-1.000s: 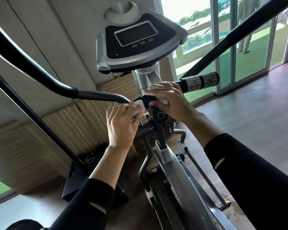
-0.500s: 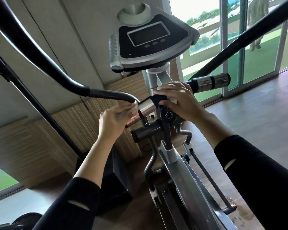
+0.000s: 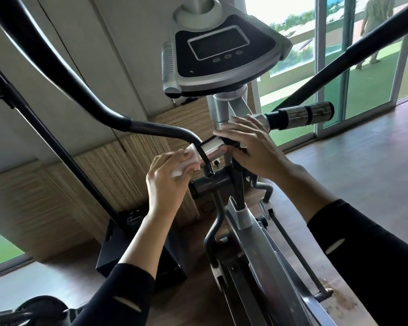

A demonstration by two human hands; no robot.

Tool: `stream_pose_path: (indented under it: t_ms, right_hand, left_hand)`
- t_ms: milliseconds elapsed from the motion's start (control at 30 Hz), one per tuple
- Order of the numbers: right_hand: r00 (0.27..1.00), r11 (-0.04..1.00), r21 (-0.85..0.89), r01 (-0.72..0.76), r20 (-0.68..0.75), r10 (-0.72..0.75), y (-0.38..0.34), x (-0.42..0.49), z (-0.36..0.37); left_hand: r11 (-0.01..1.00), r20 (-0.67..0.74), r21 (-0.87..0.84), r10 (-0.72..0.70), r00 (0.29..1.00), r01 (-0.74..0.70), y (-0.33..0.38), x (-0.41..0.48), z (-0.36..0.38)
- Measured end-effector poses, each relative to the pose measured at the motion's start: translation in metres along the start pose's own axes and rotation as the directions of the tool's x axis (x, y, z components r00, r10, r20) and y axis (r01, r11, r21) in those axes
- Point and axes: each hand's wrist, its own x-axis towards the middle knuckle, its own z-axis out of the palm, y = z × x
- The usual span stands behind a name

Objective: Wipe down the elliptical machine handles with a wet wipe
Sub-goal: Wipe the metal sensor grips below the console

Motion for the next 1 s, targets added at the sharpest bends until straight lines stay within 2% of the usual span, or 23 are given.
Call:
stream_pose_path:
  t_ms: [167, 500, 633, 733, 833, 1000]
  right_hand:
    - [1.0, 0.999, 0.033, -0.006, 0.009, 0.006, -0.008, 0.0, 0.003]
    - [0.999, 0.999, 0.034, -0.02, -0.025, 0.021, -0.009, 0.0, 0.008]
    - [0.996, 0.999, 0.035, 0.003, -0.09, 0.0, -0.008, -0.002, 0.014]
    - [0.991, 1.0, 0.017, 0.024, -0.134, -0.021, -0.005, -0.005, 0.019]
    - [0.984, 0.999, 0.007, 0.033, -0.178, -0.031, -0.003, -0.008, 0.025]
    - [0.974, 0.999, 0.004, 0.037, -0.224, -0.035, -0.004, -0.011, 0.029]
  left_hand:
    - [0.998, 0.038, 0.033, 0.047, 0.998, -0.048, 0.001, 0.002, 0.007]
    - [0.996, -0.037, 0.008, 0.091, 0.995, -0.091, -0.008, -0.005, 0.004]
    - [0.981, -0.078, 0.07, 0.188, 0.979, -0.183, -0.021, -0.011, 0.007]
    - [0.965, -0.173, 0.048, 0.261, 0.95, -0.257, -0.026, -0.017, 0.012]
    - [0.958, -0.237, 0.032, 0.283, 0.929, -0.283, -0.025, -0.017, 0.019]
    - [0.961, -0.223, 0.048, 0.276, 0.935, -0.272, -0.023, -0.014, 0.026]
